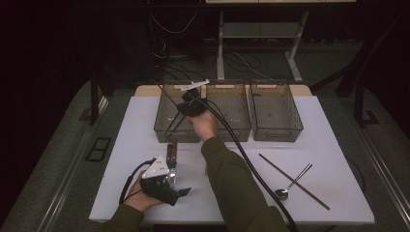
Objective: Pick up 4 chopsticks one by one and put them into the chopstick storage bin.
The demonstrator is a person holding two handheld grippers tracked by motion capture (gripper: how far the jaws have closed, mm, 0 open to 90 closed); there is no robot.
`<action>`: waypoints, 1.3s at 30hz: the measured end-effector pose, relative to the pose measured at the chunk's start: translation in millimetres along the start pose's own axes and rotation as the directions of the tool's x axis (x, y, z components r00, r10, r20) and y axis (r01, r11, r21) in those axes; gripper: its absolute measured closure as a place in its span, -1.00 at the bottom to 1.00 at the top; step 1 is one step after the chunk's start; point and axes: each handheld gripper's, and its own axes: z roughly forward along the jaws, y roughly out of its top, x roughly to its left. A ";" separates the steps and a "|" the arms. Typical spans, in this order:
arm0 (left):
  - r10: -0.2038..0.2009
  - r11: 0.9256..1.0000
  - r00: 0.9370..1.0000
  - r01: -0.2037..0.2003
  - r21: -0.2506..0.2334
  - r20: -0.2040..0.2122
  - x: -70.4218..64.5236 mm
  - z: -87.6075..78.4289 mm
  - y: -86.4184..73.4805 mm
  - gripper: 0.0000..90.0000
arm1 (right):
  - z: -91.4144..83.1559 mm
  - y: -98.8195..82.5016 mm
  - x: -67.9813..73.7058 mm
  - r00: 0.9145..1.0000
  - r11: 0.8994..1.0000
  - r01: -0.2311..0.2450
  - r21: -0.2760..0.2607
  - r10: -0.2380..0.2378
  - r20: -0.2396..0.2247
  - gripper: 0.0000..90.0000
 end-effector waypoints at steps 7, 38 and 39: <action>-0.002 1.000 1.000 0.002 0.003 -0.001 -0.3 -0.7 0.0 -1.00 | 7.0 -6.1 -0.4 0.999 0.999 -0.001 0.037 -0.001 0.052 0.52; -0.023 1.000 1.000 0.023 0.004 -0.003 0.2 -1.7 -1.7 -1.00 | -85.3 -20.3 -26.5 0.996 0.995 0.082 0.062 -0.081 -0.029 -0.20; -0.024 1.000 1.000 0.024 0.003 -0.002 0.4 -1.5 -2.0 -1.00 | -89.4 -21.7 -26.8 0.996 0.994 0.088 0.064 -0.086 -0.029 -0.22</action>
